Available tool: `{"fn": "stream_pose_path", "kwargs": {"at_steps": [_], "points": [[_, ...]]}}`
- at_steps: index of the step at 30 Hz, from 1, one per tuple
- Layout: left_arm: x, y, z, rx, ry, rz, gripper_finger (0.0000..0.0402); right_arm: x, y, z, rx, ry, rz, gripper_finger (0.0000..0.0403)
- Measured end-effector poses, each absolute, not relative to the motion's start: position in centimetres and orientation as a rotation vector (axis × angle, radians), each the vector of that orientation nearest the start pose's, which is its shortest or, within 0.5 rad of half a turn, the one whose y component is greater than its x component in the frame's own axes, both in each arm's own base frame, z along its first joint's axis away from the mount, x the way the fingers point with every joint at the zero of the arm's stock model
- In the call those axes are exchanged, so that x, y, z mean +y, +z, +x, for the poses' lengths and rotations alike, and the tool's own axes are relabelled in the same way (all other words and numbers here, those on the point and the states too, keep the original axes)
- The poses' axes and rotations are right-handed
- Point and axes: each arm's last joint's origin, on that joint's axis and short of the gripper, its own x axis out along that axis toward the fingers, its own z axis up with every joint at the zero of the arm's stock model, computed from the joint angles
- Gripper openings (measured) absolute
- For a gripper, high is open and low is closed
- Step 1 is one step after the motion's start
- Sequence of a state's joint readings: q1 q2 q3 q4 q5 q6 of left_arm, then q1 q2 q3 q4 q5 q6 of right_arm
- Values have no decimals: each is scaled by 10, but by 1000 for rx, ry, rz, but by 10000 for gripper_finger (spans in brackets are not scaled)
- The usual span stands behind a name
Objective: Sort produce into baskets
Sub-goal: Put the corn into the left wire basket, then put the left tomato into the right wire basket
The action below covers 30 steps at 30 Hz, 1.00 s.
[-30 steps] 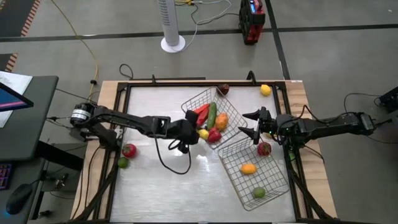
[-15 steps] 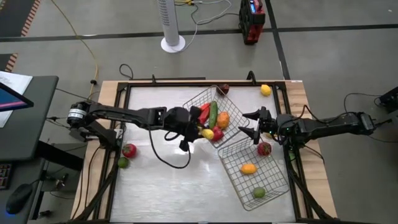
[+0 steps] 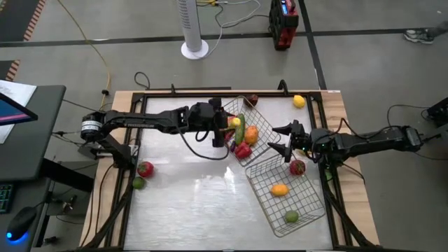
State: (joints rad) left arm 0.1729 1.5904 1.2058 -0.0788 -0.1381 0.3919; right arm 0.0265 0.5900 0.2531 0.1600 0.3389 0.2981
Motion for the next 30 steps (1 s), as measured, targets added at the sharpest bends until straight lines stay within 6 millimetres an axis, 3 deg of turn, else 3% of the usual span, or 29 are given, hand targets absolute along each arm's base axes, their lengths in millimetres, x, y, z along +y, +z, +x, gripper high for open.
{"fn": "stream_pose_path", "kwargs": {"at_steps": [6,9,12,22,30], "points": [[58,293,346,565,238,366,325,-6,208,145,136,-336,261,385],[43,307,333,643,197,360,331,-6,208,145,137,-335,255,385],[25,307,316,817,189,312,324,-6,207,145,151,-336,248,385],[-19,265,257,1441,308,-19,293,-7,212,146,107,-336,187,385],[-41,225,235,1574,453,-220,294,-12,223,146,69,-360,129,385]]}}
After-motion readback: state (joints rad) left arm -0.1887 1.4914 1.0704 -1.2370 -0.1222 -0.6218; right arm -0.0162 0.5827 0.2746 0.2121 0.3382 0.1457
